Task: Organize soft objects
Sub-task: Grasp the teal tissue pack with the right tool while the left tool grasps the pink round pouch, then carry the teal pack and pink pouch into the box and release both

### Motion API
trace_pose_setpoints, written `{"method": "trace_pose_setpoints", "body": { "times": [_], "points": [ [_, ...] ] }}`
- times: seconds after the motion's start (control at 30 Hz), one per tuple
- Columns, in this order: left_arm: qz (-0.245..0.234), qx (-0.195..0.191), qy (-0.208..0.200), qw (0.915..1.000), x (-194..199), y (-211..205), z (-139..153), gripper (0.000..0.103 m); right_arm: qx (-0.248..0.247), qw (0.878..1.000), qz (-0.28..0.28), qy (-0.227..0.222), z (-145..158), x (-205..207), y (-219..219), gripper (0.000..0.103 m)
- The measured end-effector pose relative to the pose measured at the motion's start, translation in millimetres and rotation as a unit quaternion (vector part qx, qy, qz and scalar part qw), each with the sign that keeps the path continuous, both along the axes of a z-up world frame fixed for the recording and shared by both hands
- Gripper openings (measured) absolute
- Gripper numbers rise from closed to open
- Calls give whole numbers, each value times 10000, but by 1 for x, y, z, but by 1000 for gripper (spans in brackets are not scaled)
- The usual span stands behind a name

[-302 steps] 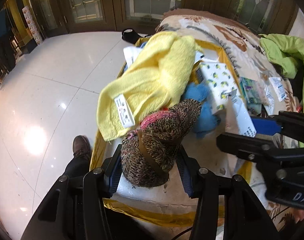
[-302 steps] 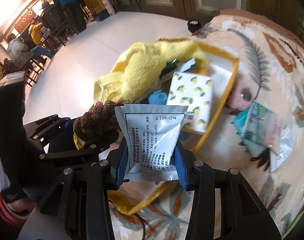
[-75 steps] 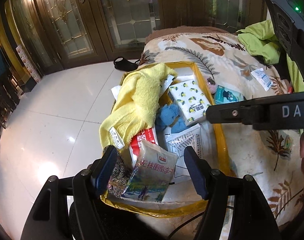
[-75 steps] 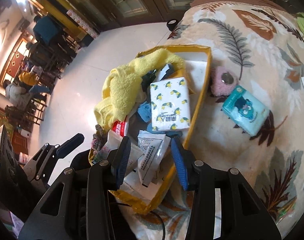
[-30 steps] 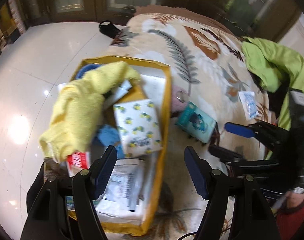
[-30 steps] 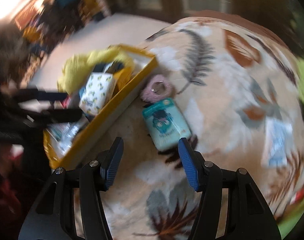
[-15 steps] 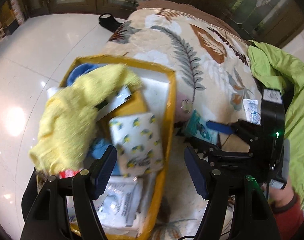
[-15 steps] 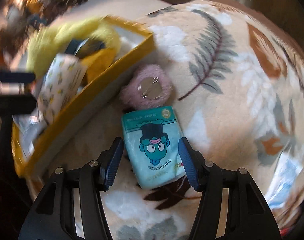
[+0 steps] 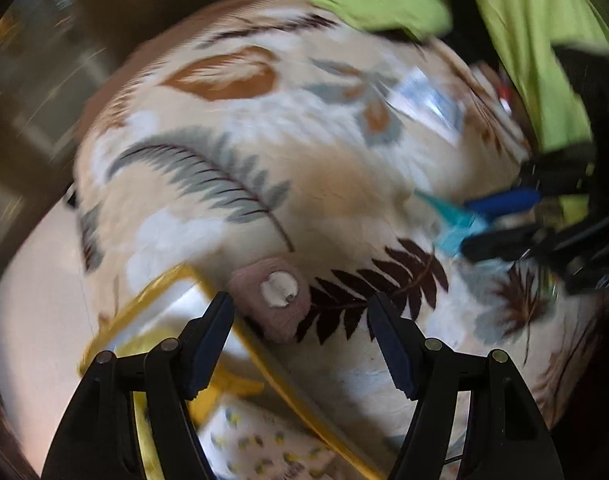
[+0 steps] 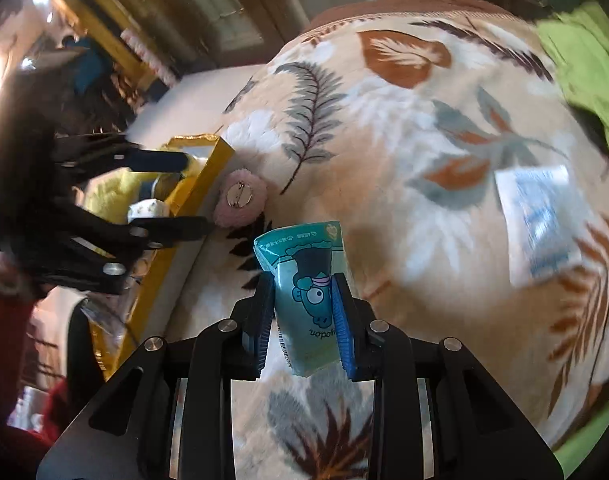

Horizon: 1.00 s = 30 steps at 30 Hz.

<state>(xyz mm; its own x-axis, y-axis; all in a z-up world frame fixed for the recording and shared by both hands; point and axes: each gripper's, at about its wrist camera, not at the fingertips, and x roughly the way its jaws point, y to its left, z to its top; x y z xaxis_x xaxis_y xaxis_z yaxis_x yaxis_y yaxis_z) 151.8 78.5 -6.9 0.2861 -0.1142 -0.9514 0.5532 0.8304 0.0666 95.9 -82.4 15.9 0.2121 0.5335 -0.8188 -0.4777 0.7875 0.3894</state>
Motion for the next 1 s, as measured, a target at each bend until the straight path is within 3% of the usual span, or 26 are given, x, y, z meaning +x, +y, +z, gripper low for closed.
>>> {"method": "trace_pose_setpoints", "body": {
  "times": [0.17, 0.3, 0.47, 0.57, 0.67, 0.73, 0.77, 0.8, 0.87, 1.0],
  "points": [
    [-579, 593, 66, 9965, 18, -11, -20, 70, 303, 9993, -189, 144, 0, -9, -13, 27],
    [-944, 685, 374, 9925, 25, -14, -33, 70, 513, 9981, -240, 257, -1, -10, -17, 27],
    [-1430, 1172, 529, 9813, 23, -24, -50, 70, 635, 9968, -338, 334, -2, -7, -18, 27],
    [-1605, 1336, 591, 9762, 25, -26, -57, 70, 657, 9966, -353, 336, -3, -8, -19, 27],
    [-1595, 1327, 640, 9761, 27, -27, -58, 69, 687, 9964, -357, 355, -4, -9, -20, 27],
    [-1488, 1288, 560, 9788, 30, -25, -55, 58, 719, 9960, -393, 353, -3, -9, -21, 27],
    [-1393, 1261, 508, 9809, 34, -22, -52, 44, 741, 9958, -402, 356, -3, -8, -22, 27],
    [-1243, 1162, 490, 9842, 39, -18, -47, 38, 764, 9956, -413, 360, -3, -8, -22, 27],
    [-1027, 873, 553, 9893, 43, -11, -41, 35, 778, 9954, -442, 341, -1, -8, -23, 27],
    [-1098, 1083, 301, 9876, 33, -16, -44, 34, 852, 9946, -501, 307, 3, -9, -24, 27]
  ]
}}
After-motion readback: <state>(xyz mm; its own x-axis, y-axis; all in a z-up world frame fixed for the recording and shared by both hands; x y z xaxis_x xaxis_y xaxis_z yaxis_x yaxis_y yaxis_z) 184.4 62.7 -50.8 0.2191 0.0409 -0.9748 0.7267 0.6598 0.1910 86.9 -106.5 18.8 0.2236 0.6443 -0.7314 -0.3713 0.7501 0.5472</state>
